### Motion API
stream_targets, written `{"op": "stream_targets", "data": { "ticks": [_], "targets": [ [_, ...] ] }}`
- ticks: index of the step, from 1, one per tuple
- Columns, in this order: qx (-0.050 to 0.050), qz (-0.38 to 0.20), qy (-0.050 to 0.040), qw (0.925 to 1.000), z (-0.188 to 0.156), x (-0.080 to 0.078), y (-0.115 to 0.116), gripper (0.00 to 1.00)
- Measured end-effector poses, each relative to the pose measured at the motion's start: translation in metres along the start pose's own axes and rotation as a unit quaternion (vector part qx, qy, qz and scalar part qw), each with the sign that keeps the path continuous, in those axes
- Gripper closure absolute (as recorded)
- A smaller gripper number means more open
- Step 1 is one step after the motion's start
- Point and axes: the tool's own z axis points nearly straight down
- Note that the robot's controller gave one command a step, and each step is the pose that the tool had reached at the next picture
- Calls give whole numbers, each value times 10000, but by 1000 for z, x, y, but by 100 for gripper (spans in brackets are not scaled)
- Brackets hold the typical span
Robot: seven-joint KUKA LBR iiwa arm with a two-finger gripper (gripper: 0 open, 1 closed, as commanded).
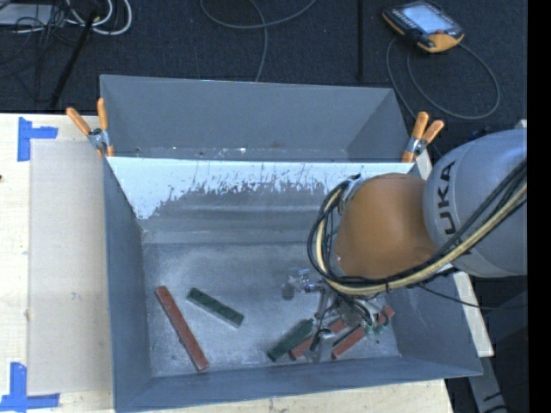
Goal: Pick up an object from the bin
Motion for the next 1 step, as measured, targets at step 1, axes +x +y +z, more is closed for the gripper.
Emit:
{"op": "stream_targets", "data": {
  "ticks": [1],
  "targets": [
    [-5, -1168, -2, 9932, 62, -22, -22, 100]
  ]
}}
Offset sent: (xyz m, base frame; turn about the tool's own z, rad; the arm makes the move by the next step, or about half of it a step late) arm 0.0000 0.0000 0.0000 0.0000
